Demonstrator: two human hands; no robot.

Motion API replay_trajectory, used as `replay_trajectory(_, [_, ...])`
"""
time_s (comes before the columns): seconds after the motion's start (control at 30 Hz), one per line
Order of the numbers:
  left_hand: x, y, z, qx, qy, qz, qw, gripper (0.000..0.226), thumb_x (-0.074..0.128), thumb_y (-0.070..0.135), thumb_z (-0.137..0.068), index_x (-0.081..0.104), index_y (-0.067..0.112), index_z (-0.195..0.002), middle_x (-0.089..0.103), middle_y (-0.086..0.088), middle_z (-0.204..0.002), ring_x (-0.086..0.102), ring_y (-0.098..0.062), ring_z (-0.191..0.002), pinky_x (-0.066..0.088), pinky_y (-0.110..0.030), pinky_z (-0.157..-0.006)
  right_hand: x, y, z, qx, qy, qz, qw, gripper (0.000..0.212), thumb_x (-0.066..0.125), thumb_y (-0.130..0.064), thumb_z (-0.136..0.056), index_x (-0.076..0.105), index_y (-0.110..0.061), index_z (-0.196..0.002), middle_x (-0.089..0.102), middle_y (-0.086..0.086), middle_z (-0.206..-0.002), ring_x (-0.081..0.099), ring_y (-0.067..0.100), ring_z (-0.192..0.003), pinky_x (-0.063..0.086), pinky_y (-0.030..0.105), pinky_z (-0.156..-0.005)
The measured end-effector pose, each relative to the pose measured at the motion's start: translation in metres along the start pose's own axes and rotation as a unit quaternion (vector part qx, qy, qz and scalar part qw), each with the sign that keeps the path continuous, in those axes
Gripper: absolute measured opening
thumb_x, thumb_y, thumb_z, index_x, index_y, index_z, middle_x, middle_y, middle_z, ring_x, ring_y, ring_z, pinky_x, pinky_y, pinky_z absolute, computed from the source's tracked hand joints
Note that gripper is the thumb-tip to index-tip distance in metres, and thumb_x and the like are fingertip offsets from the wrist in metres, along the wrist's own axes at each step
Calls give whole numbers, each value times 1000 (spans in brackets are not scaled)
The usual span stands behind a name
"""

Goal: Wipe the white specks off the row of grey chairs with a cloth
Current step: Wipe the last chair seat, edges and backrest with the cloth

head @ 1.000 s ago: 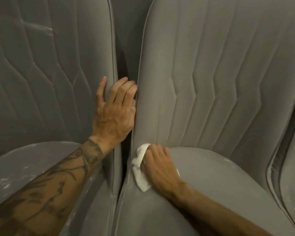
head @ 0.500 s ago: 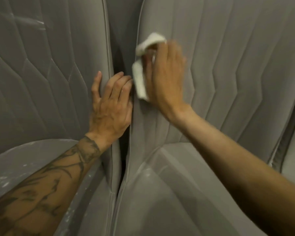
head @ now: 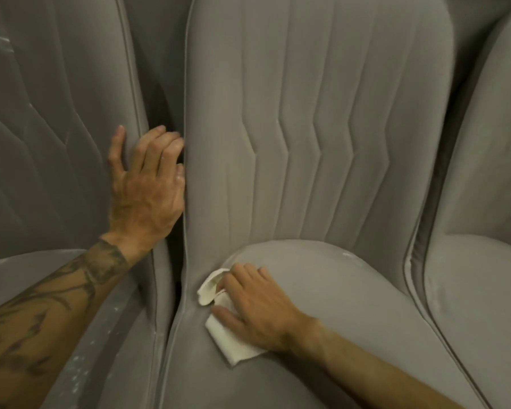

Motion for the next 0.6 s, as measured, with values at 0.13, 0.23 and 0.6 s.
replay_trajectory(0.13, [-1, 2, 1, 2, -4, -3, 1000, 39, 38, 22, -108, 49, 7, -143, 54, -11, -144, 45, -30, -144, 3, -53, -129, -8, 61, -5, 123, 11, 52, 991, 31, 31, -36, -106, 53, -16, -116, 52, 6, -117, 48, 28, -108, 35, 39, -94])
replay_trajectory(0.23, [-2, 3, 0, 6, -5, -4, 1000, 40, 39, 21, -107, 49, 7, -143, 55, -12, -144, 46, -31, -144, 4, -54, -129, -12, 56, -11, 217, 90, 52, 971, 19, 45, -26, -101, 57, -10, -104, 57, 11, -104, 55, 33, -97, 43, 44, -85])
replay_trajectory(0.6, [-1, 1, 3, 4, -43, 16, 999, 41, 34, 23, -109, 44, 7, -145, 45, -12, -151, 35, -30, -149, -1, -54, -129, -20, 96, 73, 344, 37, 73, 935, 33, 33, -33, -105, 53, -11, -120, 52, 10, -120, 48, 30, -113, 34, 39, -99])
Point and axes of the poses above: each hand's wrist, its own z-axis away from the middle knuckle, its own x-axis out of the palm, y = z × x, the point moved 5 cm from there along -z, towards the middle knuckle
